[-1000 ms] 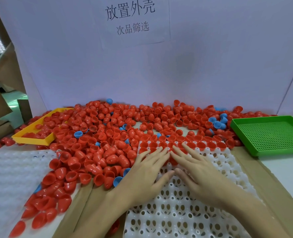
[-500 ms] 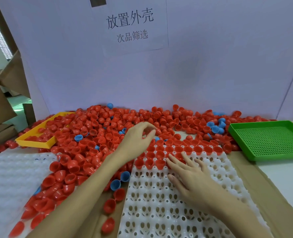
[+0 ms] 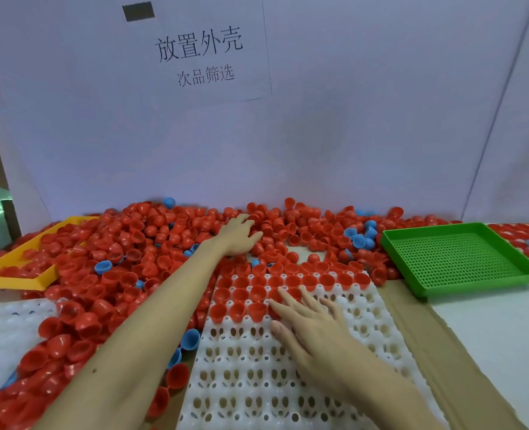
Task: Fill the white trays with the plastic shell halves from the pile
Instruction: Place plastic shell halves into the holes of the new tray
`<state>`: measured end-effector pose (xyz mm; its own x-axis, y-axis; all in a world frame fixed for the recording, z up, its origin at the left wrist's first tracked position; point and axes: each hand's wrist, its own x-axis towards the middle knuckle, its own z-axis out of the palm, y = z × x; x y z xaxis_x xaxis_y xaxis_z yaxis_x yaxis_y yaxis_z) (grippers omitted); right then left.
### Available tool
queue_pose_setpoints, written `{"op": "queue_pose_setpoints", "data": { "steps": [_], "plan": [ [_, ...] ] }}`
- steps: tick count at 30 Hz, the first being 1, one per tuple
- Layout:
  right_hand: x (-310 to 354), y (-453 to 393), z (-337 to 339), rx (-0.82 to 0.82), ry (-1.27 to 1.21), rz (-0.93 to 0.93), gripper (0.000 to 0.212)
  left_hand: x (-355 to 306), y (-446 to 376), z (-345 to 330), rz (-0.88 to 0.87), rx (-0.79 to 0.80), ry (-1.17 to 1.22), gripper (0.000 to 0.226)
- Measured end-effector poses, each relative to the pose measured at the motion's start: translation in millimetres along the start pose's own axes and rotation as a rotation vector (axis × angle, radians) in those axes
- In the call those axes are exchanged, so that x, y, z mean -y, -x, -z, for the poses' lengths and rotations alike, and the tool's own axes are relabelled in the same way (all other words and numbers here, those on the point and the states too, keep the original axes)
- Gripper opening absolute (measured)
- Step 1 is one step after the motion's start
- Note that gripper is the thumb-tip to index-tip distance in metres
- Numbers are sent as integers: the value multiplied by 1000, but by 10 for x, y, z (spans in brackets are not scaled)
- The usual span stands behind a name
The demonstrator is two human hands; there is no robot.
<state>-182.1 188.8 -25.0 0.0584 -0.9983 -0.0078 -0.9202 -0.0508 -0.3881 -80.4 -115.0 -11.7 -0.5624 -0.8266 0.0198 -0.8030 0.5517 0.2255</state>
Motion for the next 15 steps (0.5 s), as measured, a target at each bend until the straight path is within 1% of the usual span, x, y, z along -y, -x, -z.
{"op": "queue_pose_setpoints", "data": {
  "steps": [2,4,6,7,8,10,12,13,15],
  "plan": [
    [7,6,6,0,-3,1,64,19,30,-13,22,-101,3,58],
    [4,7,16,-8,-4,-2,64,15,143,-12,2,-278,84,52],
    [11,8,29,-23,-26,-5,62,-20,351,12,-71,-496,234,43],
    [18,11,39,-32,-43,-6,61,-55,489,38,-119,-586,314,40],
    [27,15,47,-44,-66,-11,62,-106,648,66,-170,-643,382,37],
    [48,24,73,-76,-133,-34,65,-241,1010,107,-284,-666,489,30],
    [76,30,98,-144,-235,-51,71,-401,1397,87,-383,-606,576,21],
    [93,27,110,-204,-295,-40,71,-470,1584,51,-416,-568,600,19],
    [112,21,136,-335,-414,3,67,-583,1923,-45,-449,-495,629,22]
  ]
}}
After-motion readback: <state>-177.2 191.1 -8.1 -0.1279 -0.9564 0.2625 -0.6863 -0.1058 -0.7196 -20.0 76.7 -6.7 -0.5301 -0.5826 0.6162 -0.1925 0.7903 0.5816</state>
